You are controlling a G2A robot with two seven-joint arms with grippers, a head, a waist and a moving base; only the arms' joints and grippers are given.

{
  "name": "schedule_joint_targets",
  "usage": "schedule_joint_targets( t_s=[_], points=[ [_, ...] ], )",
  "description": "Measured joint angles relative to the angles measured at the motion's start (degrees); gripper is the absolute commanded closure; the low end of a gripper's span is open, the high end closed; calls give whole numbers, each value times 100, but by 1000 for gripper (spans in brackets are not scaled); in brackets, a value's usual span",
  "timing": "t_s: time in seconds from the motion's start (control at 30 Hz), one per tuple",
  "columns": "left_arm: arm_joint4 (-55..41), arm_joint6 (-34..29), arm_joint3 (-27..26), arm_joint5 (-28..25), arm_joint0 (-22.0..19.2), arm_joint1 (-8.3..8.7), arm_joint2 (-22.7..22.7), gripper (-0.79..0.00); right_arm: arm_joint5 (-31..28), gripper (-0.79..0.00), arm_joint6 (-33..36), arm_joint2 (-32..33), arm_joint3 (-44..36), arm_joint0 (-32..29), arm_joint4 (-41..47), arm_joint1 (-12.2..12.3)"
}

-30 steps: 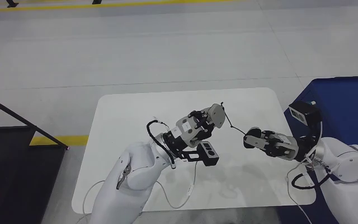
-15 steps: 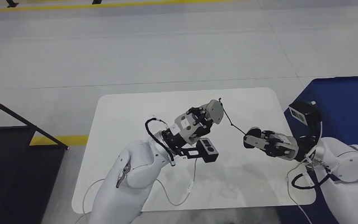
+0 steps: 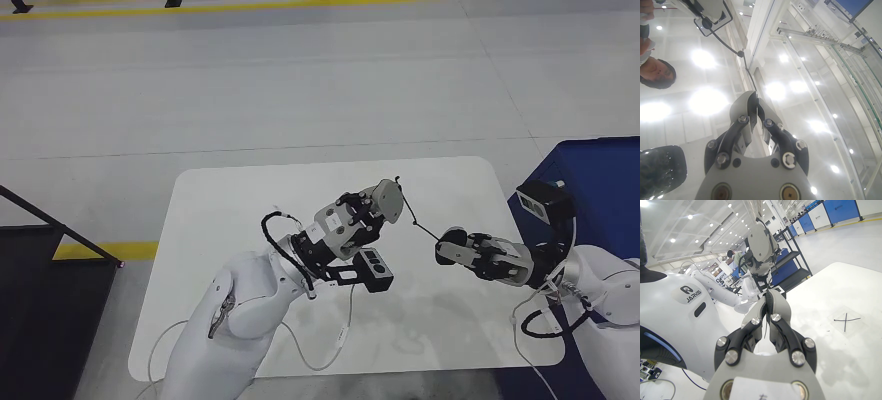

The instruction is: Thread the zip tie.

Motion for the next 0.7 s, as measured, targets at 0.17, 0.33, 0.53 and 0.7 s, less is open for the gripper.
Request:
schedule_joint_targets(
  t_s=[0.17,0.33,0.53,0.7],
  points=[
    [12,-13,-43,-40,-29,-8,-14,0,0,0,0,0,0,0,0,0],
    [2,82,-68,-27,-15,-8,3,0,0,0,0,0,0,0,0,0],
    [41,94,-93,-37,20,-5,-27,0,0,0,0,0,0,0,0,0],
    [64,71,-85,-29,50,-2,-58,0,0,0,0,0,0,0,0,0]
  ],
)
